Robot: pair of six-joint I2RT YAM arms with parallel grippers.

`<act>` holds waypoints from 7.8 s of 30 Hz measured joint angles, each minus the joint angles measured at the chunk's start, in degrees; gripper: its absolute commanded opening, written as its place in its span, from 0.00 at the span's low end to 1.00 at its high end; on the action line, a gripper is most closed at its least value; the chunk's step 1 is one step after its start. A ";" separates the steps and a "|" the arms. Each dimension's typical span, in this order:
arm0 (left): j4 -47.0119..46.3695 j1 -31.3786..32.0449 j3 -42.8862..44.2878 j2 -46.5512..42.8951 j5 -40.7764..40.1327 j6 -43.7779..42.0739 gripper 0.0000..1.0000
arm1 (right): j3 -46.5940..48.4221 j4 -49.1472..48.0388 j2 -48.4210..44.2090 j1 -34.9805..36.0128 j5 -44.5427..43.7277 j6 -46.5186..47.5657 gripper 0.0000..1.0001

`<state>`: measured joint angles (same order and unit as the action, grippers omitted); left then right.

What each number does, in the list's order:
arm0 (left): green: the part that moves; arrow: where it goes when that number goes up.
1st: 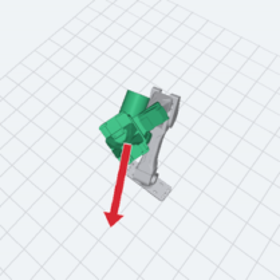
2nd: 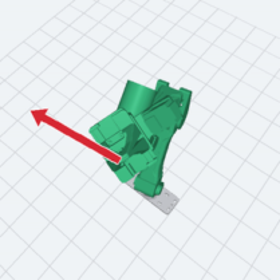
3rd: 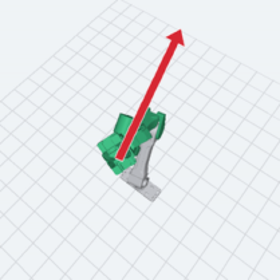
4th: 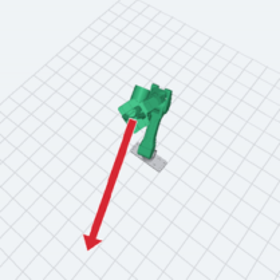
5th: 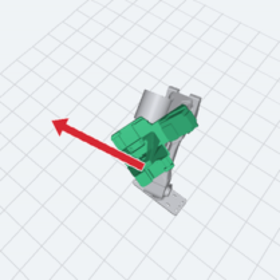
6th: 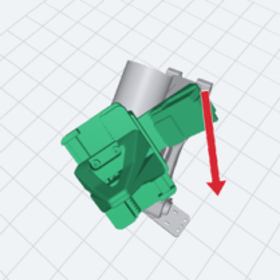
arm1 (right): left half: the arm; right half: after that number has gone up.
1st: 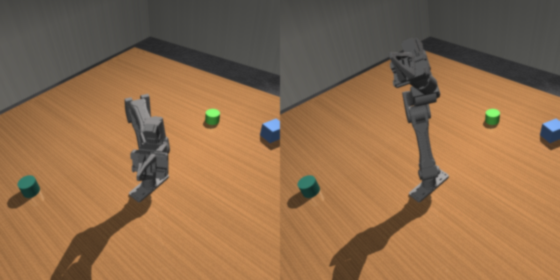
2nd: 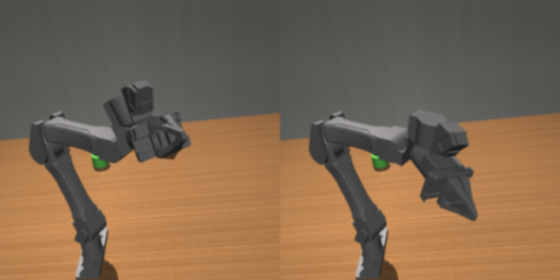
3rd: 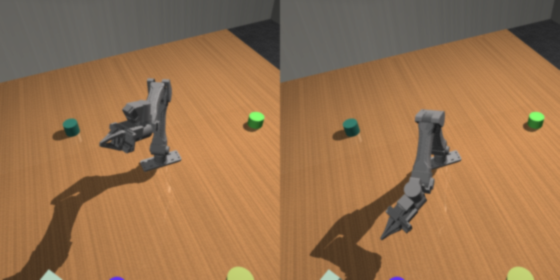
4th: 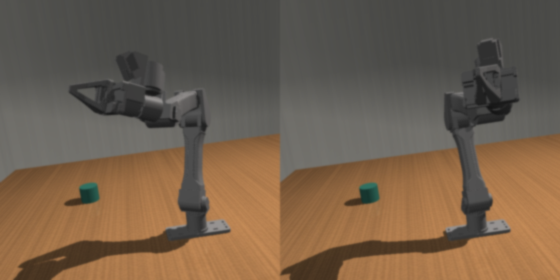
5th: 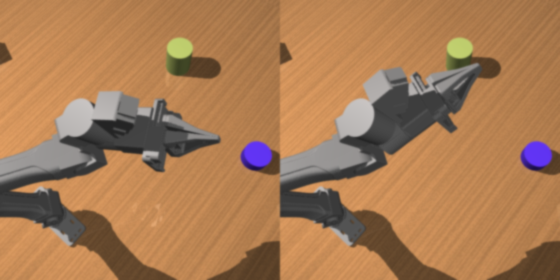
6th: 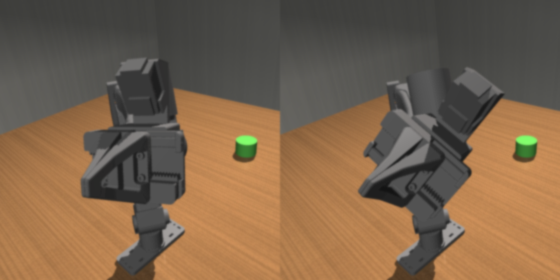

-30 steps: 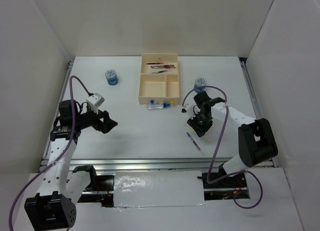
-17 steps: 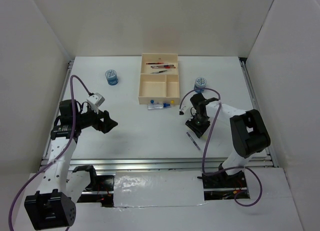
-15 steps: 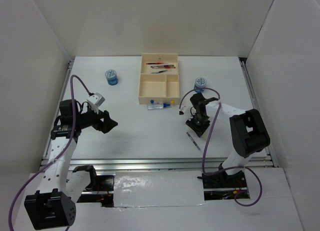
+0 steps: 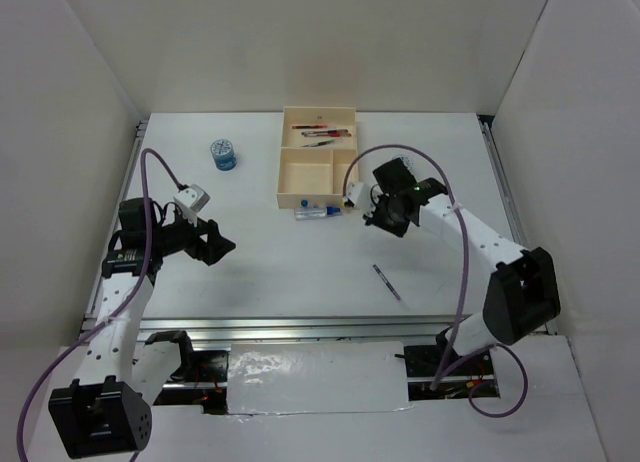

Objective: Sort the stationery into containers
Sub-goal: Pick up the pen from the center of the board, then place the pen in the storage box, then pick up the pen from the center of the board, then place the pen in the storage box, then pick up the stationery from the center of the board.

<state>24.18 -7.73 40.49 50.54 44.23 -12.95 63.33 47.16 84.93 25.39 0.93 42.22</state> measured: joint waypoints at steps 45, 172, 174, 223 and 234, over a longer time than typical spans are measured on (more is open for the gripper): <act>-6.95 9.42 10.49 13.86 4.85 2.78 0.81 | 42.23 -25.53 23.82 2.75 -4.37 13.29 0.41; -29.33 25.86 77.88 86.97 -18.51 -38.10 0.27 | -6.40 -6.45 -29.40 -39.39 24.74 -37.62 0.41; -29.44 26.23 77.61 86.97 -18.40 -38.01 0.34 | -6.40 -6.45 -28.94 -38.80 24.76 -37.92 0.43; -6.86 -14.49 15.15 15.47 -10.43 2.82 0.99 | 40.65 -13.55 27.26 -33.27 12.46 -49.51 0.00; -10.25 -17.49 13.42 16.61 -6.60 4.96 0.99 | 43.65 -9.73 30.77 -30.21 14.23 -46.56 1.00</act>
<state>13.93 -25.21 53.91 67.16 37.63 -7.99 106.98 37.43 115.70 -4.82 15.16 -4.34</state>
